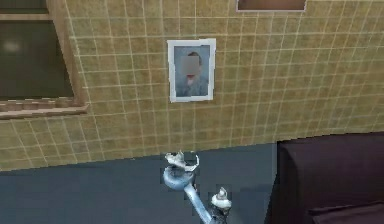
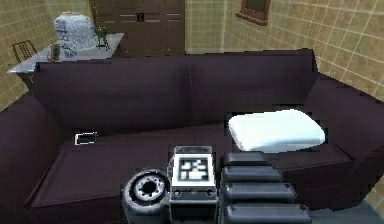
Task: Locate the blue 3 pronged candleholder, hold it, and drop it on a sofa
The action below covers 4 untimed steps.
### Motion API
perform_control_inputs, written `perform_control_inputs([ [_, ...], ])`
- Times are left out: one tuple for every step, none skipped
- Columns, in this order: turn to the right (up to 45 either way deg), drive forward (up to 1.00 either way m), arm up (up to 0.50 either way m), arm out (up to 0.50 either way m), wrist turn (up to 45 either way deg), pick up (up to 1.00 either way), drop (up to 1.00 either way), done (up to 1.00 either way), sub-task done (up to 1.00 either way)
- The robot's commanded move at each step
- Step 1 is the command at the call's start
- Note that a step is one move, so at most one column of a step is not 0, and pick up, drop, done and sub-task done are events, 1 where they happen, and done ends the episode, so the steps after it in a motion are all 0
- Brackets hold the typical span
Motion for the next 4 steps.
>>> perform_control_inputs([
  [0.0, 0.25, 0.0, 0.0, 0.0, 0.0, 0.0, 0.0, 0.0],
  [3.0, 0.0, 0.0, 0.0, 0.0, 0.0, 0.0, 0.0, 0.0],
  [0.0, 0.0, 0.0, 0.48, 0.0, 0.0, 0.0, 0.0, 0.0],
  [0.0, 0.0, 0.0, 0.0, 45.0, 0.0, 0.0, 0.0, 0.0],
])
